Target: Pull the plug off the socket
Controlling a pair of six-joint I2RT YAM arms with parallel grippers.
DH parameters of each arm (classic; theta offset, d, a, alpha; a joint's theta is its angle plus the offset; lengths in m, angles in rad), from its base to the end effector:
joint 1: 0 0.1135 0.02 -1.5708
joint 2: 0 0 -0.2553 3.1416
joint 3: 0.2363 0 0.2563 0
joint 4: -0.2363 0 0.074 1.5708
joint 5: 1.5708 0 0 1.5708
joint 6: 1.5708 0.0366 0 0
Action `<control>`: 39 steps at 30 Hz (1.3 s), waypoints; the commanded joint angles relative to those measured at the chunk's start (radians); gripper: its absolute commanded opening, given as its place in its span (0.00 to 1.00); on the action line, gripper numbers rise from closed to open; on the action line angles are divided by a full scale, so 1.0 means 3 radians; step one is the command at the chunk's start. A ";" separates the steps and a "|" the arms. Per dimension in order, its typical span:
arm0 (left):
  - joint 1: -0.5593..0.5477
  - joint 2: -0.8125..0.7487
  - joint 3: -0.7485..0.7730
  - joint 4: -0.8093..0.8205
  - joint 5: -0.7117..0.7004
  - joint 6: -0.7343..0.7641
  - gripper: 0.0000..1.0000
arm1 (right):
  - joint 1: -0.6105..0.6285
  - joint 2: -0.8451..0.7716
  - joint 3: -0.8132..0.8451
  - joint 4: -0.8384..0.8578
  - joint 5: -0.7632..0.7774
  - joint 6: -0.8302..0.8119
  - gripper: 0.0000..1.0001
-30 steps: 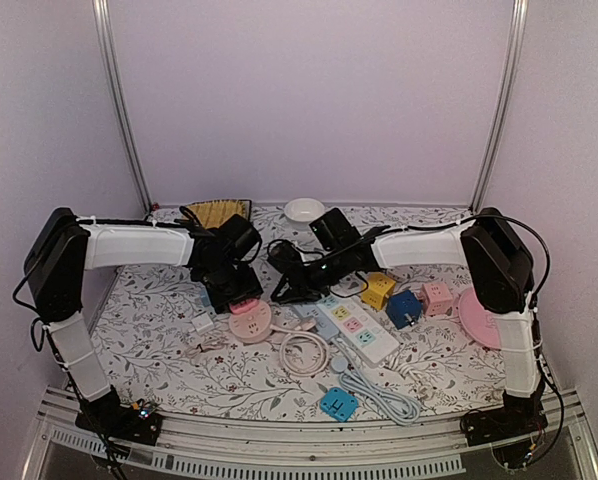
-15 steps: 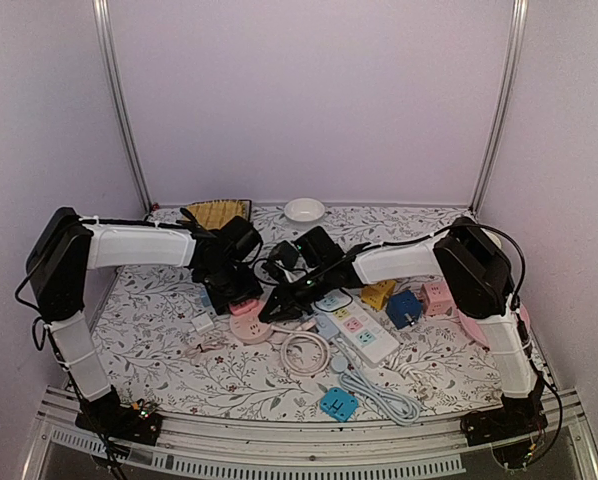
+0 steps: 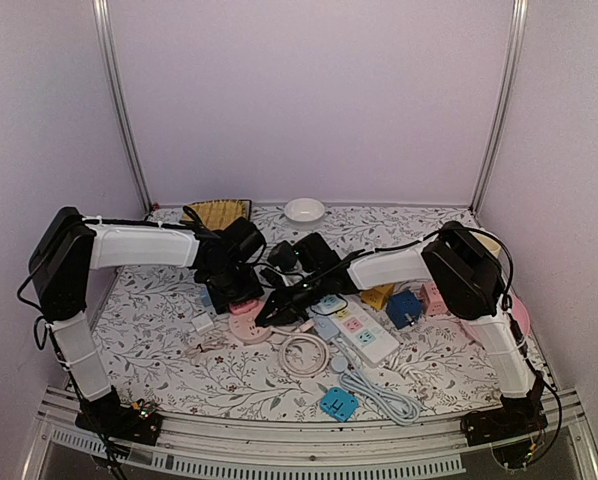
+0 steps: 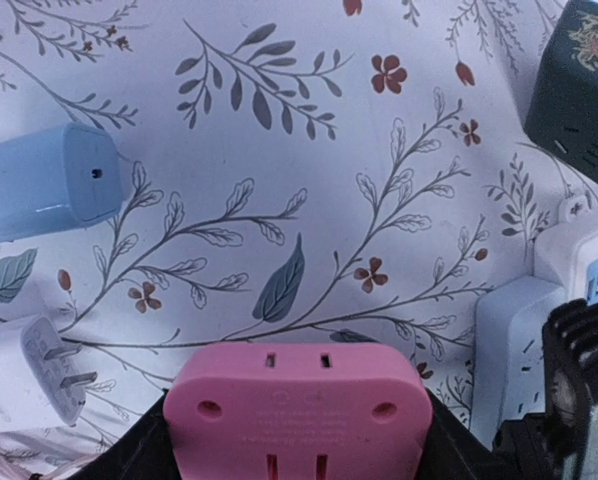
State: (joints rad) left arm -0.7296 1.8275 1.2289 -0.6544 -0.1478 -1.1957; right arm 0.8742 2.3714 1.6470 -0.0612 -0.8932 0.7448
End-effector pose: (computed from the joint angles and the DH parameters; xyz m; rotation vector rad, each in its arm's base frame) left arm 0.2711 -0.2352 0.1649 -0.6860 2.7448 -0.2524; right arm 0.2978 0.4004 0.1025 0.6659 -2.4986 -1.5983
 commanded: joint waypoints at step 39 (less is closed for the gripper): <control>0.0154 -0.1059 -0.0496 -0.0040 -0.0425 0.0209 0.56 | -0.0134 -0.0525 0.0194 -0.0513 0.0759 -0.0333 0.06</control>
State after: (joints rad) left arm -0.7307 1.5448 1.0954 -0.6861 -0.2985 -1.1713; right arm 0.8467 2.3207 1.6630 -0.1596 -0.7494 0.7345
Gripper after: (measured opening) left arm 0.672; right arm 0.055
